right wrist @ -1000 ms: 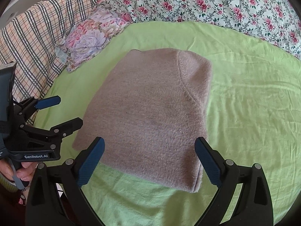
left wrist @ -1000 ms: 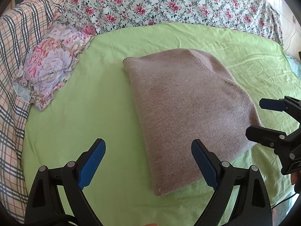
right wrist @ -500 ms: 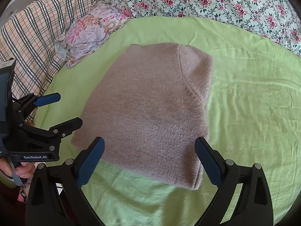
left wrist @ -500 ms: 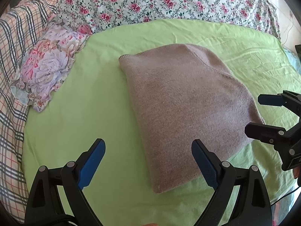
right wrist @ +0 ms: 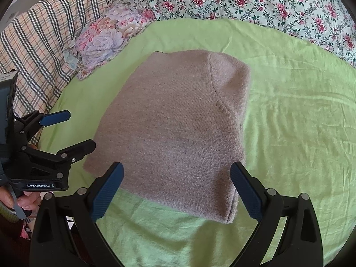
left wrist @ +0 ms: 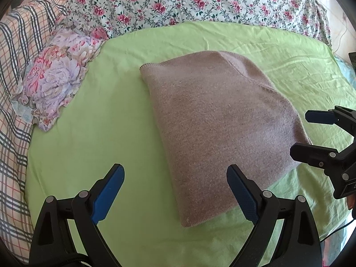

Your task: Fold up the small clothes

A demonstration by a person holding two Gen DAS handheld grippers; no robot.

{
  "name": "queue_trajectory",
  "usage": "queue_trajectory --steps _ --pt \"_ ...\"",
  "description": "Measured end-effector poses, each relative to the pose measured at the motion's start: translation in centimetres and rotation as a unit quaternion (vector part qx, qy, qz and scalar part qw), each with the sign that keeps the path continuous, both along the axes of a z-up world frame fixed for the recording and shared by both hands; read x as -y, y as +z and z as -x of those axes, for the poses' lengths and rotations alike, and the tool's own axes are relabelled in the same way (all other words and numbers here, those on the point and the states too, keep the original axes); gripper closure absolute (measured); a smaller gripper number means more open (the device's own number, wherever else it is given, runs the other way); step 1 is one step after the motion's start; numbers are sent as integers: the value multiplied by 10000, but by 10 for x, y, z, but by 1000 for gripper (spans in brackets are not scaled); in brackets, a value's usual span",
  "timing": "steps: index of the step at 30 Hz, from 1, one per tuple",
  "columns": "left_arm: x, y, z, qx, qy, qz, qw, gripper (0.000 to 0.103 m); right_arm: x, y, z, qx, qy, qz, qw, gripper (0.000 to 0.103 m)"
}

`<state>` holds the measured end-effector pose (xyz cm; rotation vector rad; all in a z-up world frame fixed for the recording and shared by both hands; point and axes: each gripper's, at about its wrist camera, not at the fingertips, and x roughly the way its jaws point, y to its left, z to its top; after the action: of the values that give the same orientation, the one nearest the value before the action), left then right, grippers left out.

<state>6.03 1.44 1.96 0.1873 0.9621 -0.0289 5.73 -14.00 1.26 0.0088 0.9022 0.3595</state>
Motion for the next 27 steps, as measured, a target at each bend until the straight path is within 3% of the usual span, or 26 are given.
queue_trajectory --steps 27 --pt "6 9 3 125 -4 -3 9999 9 5 6 -3 43 9 -1 10000 6"
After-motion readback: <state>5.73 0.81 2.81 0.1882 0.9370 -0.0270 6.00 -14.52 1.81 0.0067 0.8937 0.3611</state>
